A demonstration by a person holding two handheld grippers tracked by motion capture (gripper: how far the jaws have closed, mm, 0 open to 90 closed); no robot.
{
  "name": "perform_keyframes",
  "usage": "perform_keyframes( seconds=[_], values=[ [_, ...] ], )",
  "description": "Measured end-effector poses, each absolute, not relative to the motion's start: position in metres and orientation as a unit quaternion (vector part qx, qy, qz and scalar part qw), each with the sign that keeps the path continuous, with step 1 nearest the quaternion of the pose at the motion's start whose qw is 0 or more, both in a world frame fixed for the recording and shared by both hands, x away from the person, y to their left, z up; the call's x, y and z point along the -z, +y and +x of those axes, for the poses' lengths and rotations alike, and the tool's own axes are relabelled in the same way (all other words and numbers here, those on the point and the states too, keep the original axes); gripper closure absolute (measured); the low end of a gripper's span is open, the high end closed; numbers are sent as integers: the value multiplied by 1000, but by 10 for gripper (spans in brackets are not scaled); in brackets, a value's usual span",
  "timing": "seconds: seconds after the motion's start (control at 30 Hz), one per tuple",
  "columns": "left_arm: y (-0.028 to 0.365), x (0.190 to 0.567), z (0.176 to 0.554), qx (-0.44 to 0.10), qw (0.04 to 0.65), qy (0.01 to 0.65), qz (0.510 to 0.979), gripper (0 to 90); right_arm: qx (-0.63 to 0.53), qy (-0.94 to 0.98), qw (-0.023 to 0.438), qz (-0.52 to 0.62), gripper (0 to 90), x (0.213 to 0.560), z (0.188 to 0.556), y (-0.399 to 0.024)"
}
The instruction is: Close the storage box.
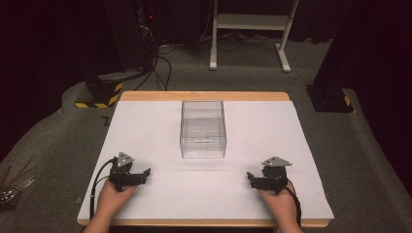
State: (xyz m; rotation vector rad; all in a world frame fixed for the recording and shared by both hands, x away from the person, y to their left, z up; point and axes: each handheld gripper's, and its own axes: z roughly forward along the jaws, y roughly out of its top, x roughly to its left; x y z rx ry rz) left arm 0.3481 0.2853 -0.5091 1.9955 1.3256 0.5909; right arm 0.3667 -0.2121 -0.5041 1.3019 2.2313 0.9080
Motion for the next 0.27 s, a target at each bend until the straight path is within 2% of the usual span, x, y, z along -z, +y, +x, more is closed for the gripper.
perform_keyframes(
  seconds=[0.27],
  values=[
    [285,509,348,-225,330,507,764,148,-324,798,200,468,141,504,366,-212]
  ],
)
